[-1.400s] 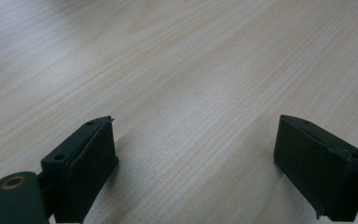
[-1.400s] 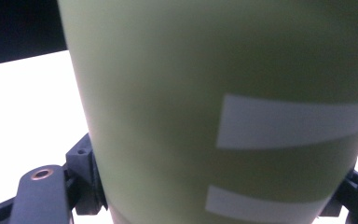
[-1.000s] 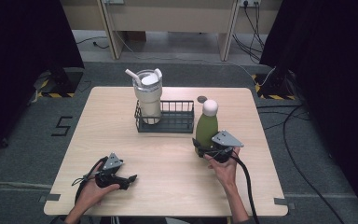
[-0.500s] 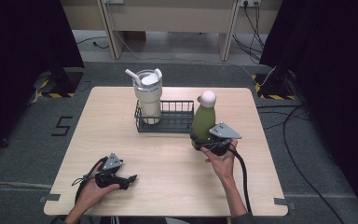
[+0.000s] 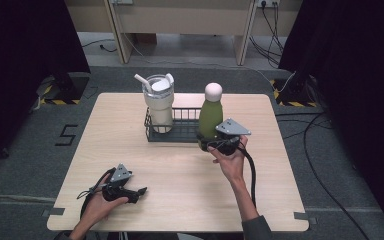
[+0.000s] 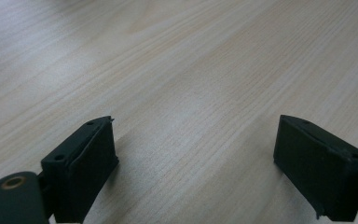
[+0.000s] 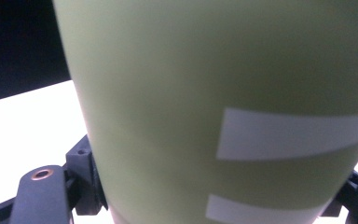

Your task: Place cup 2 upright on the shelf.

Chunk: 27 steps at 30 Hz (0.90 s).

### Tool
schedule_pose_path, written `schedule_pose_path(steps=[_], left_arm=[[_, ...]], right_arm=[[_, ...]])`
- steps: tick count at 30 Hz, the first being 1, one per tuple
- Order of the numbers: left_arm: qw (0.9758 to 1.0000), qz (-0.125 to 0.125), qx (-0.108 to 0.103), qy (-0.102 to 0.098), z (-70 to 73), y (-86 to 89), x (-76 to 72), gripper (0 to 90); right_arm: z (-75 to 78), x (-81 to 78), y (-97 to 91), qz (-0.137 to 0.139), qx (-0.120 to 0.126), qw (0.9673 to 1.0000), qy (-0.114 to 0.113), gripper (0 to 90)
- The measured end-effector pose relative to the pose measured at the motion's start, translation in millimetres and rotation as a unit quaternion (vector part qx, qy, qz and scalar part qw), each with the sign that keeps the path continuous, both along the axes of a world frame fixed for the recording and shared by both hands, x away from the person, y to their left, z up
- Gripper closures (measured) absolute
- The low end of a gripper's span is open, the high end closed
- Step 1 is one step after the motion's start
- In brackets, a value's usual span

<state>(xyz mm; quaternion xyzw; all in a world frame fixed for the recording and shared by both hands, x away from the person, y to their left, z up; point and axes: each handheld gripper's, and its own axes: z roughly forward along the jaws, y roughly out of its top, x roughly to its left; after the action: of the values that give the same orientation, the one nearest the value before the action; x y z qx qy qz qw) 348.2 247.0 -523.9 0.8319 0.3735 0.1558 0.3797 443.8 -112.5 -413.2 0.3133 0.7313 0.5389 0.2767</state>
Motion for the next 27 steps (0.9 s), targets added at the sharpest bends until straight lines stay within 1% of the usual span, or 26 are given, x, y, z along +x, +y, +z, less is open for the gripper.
schedule_pose_path(steps=[6,14,16,18,20,21,23,24,27], left_arm=[[1.0000,0.000,0.000,0.000,0.0,0.0,0.0,11.9],[1.0000,0.000,0.000,0.000,0.1,0.0,-0.1,11.9],[1.0000,0.000,0.000,0.000,0.1,0.0,-0.1,11.9],[1.0000,0.000,0.000,0.000,0.1,0.0,-0.1,11.9],[1.0000,0.000,0.000,0.001,0.1,0.0,-0.1,11.9],[1.0000,0.000,0.000,0.000,0.1,0.0,-0.1,11.9],[1.0000,0.000,0.000,0.000,0.1,0.0,-0.1,11.9],[1.0000,0.000,0.000,0.000,0.1,0.0,-0.1,11.9],[1.0000,0.000,0.000,0.000,0.1,0.0,-0.1,11.9]], right_arm=[[11.5,10.4,13.7,0.003,0.002,1.0000,-0.002,20.8],[19.1,20.1,25.9,0.004,0.003,1.0000,-0.001,20.8],[22.2,25.2,30.1,0.003,0.003,1.0000,-0.002,20.8],[23.4,27.3,31.0,0.002,0.002,1.0000,-0.005,20.8],[25.4,30.3,33.3,0.000,0.005,1.0000,-0.002,20.8],[26.3,32.1,34.3,-0.001,0.003,1.0000,-0.005,20.8],[28.6,34.7,36.4,-0.003,0.004,1.0000,-0.004,20.8],[29.8,36.3,37.0,-0.003,0.003,1.0000,-0.007,20.8],[32.7,40.4,39.5,-0.005,0.007,0.9999,-0.006,20.8]])
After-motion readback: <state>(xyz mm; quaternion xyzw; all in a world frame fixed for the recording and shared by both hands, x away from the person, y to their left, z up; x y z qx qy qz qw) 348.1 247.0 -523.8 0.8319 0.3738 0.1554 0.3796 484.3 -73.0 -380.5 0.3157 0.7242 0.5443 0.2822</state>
